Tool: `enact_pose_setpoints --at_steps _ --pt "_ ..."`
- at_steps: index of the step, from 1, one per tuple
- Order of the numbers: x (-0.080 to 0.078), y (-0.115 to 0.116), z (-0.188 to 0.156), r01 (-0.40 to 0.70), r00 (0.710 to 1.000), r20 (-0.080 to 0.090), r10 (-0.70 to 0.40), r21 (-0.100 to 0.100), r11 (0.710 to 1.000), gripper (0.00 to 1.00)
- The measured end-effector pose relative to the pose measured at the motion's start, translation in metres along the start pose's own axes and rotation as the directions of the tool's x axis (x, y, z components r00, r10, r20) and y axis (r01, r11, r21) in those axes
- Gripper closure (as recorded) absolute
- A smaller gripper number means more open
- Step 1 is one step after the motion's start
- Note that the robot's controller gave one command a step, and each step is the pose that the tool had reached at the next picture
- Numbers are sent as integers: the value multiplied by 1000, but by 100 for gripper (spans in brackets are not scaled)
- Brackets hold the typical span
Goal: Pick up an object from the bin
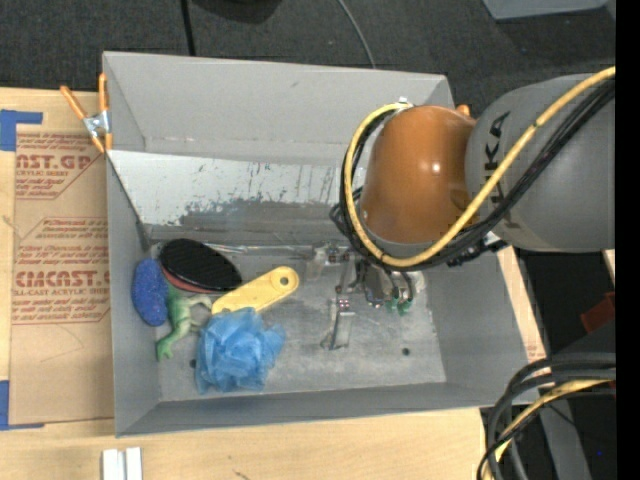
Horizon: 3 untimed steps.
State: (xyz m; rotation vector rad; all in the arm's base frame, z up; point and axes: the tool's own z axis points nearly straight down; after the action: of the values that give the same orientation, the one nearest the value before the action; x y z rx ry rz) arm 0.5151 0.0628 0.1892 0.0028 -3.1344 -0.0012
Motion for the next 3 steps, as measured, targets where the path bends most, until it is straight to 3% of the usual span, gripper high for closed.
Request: enact_pose_setpoints --at_steps 1,2,3 --pt "-2 0 -5 -1 1000 8 1 -1 1000 0" --pt "-16 27 24 24 1000 10 -24 0 1000 0" --pt "-42 35 48 -3 1000 4 3 -5 1000 0"
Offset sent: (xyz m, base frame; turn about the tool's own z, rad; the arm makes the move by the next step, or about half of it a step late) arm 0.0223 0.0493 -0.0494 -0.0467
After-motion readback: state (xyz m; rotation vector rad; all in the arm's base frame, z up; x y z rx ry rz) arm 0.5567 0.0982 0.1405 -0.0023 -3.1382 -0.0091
